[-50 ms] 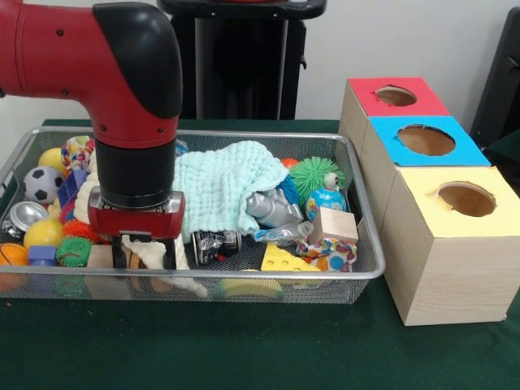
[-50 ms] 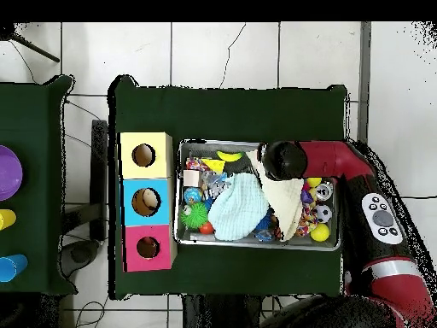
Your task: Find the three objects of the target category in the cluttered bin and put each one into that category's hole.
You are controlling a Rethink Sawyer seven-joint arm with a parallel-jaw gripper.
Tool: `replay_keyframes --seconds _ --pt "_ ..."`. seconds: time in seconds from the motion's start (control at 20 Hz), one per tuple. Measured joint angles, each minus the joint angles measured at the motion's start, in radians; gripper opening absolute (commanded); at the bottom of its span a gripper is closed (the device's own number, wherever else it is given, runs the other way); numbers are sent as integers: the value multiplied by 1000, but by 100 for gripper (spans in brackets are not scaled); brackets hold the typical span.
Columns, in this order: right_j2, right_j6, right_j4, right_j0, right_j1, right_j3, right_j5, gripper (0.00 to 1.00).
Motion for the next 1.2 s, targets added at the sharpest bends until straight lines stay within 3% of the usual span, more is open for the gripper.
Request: replay_keyframes --seconds 0.45,0.5,1.2 --pt "-17 1 98 8 32 -66 87 100" --pt "-38 2 125 19 36 -76 90 0" --pt "-223 82 214 135 49 -135 67 0"
